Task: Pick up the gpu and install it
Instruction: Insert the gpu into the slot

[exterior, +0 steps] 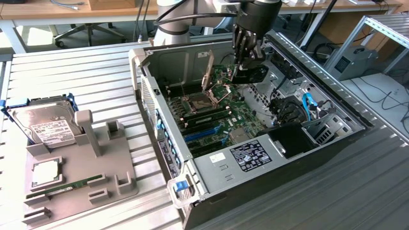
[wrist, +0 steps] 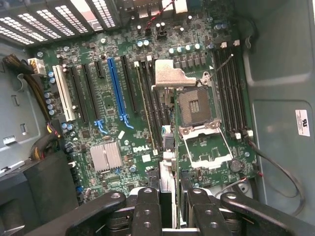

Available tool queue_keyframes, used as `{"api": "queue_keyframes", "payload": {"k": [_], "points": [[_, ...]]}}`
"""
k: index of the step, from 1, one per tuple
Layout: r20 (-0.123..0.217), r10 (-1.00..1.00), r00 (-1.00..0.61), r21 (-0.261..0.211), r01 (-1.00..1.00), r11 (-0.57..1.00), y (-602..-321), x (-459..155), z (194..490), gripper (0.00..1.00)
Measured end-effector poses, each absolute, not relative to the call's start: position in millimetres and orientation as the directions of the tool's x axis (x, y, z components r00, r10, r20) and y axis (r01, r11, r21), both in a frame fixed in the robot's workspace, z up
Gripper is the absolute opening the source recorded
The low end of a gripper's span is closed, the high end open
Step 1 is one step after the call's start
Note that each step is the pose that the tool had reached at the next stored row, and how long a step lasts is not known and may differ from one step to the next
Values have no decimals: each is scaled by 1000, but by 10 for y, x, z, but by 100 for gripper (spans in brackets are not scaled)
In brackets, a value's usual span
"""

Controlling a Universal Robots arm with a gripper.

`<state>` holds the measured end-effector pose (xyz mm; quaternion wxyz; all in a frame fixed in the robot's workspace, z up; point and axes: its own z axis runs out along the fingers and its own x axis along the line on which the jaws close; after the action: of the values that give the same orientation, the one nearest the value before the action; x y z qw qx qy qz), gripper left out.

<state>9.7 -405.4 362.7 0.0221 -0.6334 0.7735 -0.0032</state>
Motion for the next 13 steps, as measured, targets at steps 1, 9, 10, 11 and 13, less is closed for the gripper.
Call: {"api": "queue_keyframes", "payload": {"k": [1, 9, 10, 11, 13], "points": [[-30, -981, -194, -33, -980, 195, -4054, 96, 3627, 27], [-30, -984, -174, -33, -984, 175, -4054, 97, 3627, 27], [-30, -985, -171, -33, -985, 172, -4054, 97, 3627, 27], [-30, -985, -168, -33, -985, 169, -4054, 96, 3627, 27], [-30, -987, -161, -33, -986, 162, -4054, 96, 3627, 27]]}}
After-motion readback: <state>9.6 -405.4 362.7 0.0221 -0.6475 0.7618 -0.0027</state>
